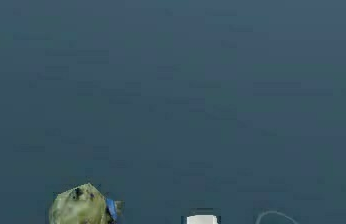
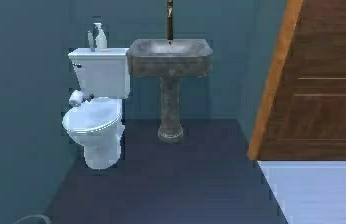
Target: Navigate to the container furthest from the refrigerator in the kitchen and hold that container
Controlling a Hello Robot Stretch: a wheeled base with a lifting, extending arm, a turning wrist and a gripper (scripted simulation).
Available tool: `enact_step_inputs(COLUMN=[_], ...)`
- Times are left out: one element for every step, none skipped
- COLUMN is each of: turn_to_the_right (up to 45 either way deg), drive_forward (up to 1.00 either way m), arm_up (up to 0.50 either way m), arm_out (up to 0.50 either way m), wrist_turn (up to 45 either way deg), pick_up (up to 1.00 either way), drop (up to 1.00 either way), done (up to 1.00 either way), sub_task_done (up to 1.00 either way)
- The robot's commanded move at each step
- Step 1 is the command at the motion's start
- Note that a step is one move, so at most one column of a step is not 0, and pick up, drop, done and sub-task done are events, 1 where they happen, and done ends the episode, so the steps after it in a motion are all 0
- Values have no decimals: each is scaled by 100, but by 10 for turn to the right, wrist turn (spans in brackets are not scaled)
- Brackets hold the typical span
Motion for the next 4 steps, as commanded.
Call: enact_step_inputs(turn_to_the_right=[-450, -450, -450, -450], drive_forward=[0, 0, 0, 0], arm_up=[0, 0, 0, 0], arm_out=[0, 0, 0, 0], wrist_turn=[0, 0, 0, 0], pick_up=[0, 0, 0, 0], drop=[0, 0, 0, 0], done=[0, 0, 0, 0], sub_task_done=[0, 0, 0, 0])
